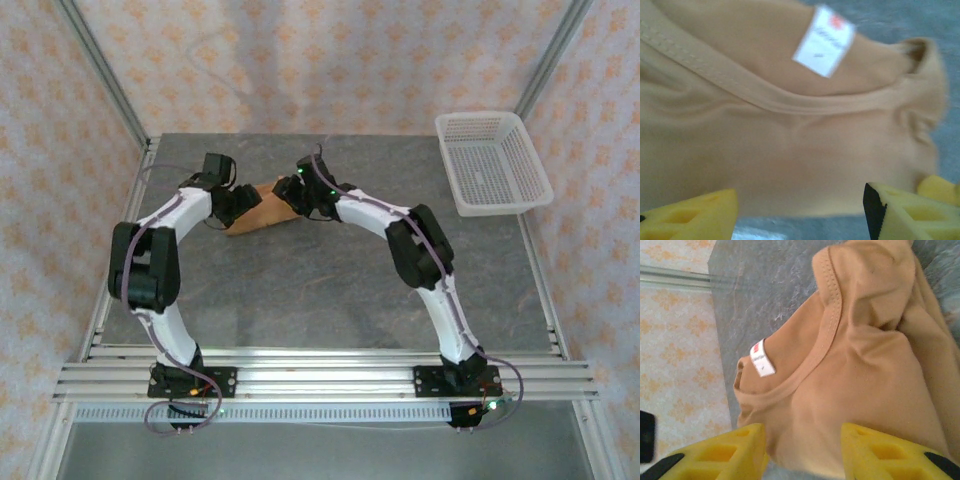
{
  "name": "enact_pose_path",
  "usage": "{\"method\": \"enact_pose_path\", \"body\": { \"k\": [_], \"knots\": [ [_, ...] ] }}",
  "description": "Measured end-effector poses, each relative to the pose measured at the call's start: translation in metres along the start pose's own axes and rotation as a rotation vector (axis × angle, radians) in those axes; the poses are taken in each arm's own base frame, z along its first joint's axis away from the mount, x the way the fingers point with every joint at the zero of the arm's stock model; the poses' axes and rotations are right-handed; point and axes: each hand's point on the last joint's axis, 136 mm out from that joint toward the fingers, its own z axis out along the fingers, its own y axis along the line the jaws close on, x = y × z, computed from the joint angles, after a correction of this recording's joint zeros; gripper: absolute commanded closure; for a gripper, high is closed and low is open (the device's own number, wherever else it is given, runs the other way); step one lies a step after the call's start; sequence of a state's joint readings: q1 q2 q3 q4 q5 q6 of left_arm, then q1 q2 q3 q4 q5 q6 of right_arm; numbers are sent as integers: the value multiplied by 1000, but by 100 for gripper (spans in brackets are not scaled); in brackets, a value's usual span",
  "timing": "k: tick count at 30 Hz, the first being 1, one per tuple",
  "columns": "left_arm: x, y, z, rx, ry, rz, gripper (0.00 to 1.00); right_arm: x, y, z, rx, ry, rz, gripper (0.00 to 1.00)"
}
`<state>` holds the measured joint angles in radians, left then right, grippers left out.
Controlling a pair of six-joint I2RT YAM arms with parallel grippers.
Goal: Fold the inside-out t-shirt
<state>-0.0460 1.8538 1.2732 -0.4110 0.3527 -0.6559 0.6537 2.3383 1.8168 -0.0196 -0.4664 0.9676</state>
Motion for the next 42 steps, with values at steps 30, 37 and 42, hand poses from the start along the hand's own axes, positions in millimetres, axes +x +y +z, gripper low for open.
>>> {"method": "enact_pose_path", "body": {
  "k": [30,37,42],
  "knots": [
    [-25,-87,23,131,-77,115,33,-51,-48,-197,235,-257,-103,44],
    [-70,-45,57,90,-24,63,34,-26,-95,-208,372,-200,-130,44],
    [-114,8,53,62,-43,-6,33,-21,-111,-231,416,-219,-173,43]
  ]
}}
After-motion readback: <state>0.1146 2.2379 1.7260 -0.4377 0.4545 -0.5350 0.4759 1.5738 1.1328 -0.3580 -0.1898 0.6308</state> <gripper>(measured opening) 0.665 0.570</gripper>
